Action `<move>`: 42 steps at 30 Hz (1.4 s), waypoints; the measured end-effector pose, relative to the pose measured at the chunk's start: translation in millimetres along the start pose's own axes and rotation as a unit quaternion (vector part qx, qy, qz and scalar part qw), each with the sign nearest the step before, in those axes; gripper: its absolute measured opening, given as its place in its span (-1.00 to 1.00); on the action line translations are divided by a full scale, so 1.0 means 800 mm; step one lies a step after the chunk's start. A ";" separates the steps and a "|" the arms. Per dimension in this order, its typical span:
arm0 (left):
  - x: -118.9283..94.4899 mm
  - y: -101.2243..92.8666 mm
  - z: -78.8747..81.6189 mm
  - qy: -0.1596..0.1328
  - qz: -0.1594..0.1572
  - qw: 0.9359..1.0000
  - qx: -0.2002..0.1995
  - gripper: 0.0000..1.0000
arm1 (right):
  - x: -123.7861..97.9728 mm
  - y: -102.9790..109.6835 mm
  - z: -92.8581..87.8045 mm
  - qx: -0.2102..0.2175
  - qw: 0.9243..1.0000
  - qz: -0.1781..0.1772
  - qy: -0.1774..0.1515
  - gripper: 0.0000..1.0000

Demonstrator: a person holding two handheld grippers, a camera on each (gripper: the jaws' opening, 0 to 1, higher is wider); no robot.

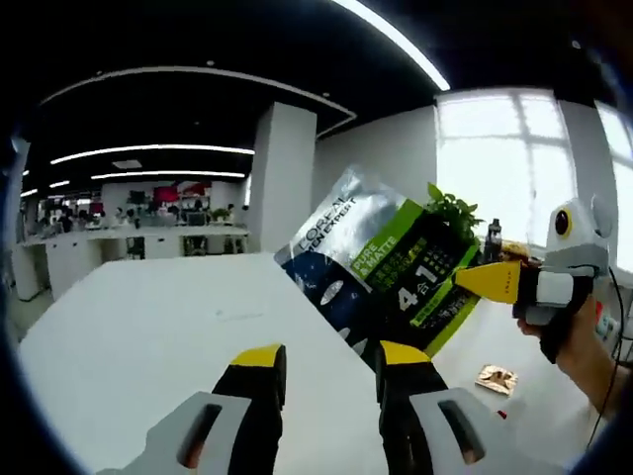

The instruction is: Arrange the skincare products in the storage area until every visible bottle or jar stands upright without overlapping.

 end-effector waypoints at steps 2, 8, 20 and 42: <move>-0.005 0.007 0.001 -0.008 0.001 1.000 -0.008 -0.20 | 0.007 0.004 0.005 0.006 1.000 0.018 -0.021 -1.00; -0.021 0.033 0.000 -0.055 -0.001 0.998 -0.031 0.14 | 0.035 0.016 0.016 0.027 0.995 0.062 -0.079 -1.00; -0.036 0.061 -0.013 -0.123 -0.052 0.989 -0.059 0.69 | 0.047 0.044 0.016 0.103 0.971 0.144 -0.162 -1.00; -0.071 0.030 -0.007 -0.091 -0.246 0.943 -0.205 -0.10 | 0.054 0.058 -0.023 0.150 0.960 0.196 -0.134 -1.00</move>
Point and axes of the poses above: the point that each gripper's makers call its tool centre point, and the gripper's own axes: x roughly forward along the fingers, y roughly to its left, z roughly out of its top, the point moved 4 cm from there along -x, roughly backward along the fingers, and after that the axes turned 15 degrees about z, right-handed, at the moved point
